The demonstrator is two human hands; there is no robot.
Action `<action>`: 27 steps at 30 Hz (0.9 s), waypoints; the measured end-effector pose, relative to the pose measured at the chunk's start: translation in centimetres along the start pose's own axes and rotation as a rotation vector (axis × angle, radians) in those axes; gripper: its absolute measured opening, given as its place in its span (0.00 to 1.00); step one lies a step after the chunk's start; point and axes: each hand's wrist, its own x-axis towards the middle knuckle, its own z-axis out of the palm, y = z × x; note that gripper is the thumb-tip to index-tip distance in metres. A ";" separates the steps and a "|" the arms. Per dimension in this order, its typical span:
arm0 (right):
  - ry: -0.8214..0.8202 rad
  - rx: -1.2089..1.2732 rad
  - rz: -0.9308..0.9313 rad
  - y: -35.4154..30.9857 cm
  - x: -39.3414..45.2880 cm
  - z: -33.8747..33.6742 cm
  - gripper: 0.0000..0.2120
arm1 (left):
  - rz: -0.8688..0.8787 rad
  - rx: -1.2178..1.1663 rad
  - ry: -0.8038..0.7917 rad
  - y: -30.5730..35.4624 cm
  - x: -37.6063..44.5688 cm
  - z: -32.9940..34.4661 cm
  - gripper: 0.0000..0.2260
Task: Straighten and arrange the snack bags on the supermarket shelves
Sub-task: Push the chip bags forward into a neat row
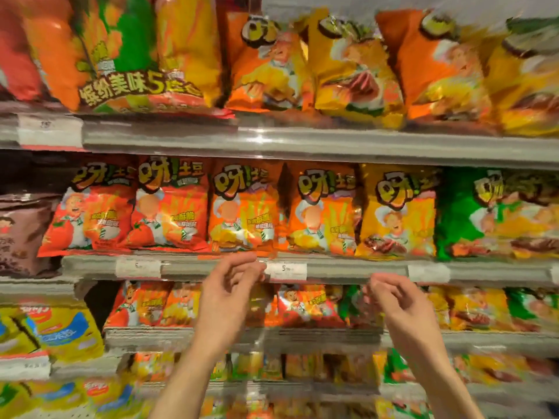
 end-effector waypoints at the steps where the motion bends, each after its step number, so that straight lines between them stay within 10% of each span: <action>1: -0.026 0.019 -0.004 -0.4 0.8 -1.1 0.03 | 0.010 0.011 0.017 0.6 -0.1 1.2 0.08; 12: -0.142 -0.025 -0.253 -5.5 6.8 -7.4 0.03 | 0.201 0.111 0.043 7.7 0.7 8.6 0.04; 27: 0.101 -0.375 -0.663 -21.5 13.3 -9.2 0.04 | 0.584 0.501 -0.031 21.4 8.9 12.9 0.01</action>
